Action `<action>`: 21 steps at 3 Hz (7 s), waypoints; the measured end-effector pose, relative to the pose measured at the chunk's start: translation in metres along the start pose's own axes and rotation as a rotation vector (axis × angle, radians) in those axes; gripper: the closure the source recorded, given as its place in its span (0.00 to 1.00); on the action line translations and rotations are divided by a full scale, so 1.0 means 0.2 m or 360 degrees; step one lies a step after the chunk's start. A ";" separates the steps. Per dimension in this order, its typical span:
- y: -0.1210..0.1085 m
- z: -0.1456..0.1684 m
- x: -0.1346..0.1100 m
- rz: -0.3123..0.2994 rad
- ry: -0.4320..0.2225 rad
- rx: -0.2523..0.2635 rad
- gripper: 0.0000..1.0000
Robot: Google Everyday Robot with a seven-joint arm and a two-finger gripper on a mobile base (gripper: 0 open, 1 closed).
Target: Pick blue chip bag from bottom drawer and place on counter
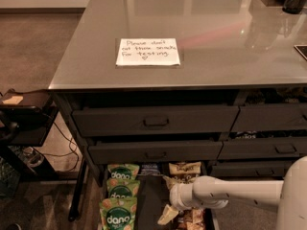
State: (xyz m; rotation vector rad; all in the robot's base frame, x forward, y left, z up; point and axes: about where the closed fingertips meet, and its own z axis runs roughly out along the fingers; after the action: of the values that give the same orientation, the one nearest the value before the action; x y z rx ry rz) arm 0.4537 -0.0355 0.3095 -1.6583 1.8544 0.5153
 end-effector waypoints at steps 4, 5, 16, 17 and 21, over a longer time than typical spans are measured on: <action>-0.44 0.47 0.33 -0.0137 0.0009 0.0222 0.00; -0.47 0.51 0.37 -0.0114 0.0019 0.0238 0.00; -1.03 0.97 0.53 0.0092 0.0014 0.0377 0.70; -0.99 0.97 0.50 0.0091 0.0004 0.0380 0.94; -0.68 0.65 0.24 -0.0076 0.0014 0.0383 1.00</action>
Offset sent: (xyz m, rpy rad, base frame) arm 0.0637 -0.0215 -0.0755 -0.0045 -0.2155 -0.0332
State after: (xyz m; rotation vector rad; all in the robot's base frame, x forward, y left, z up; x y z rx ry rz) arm 0.6074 -0.0087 0.1947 -1.5413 1.8001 0.2531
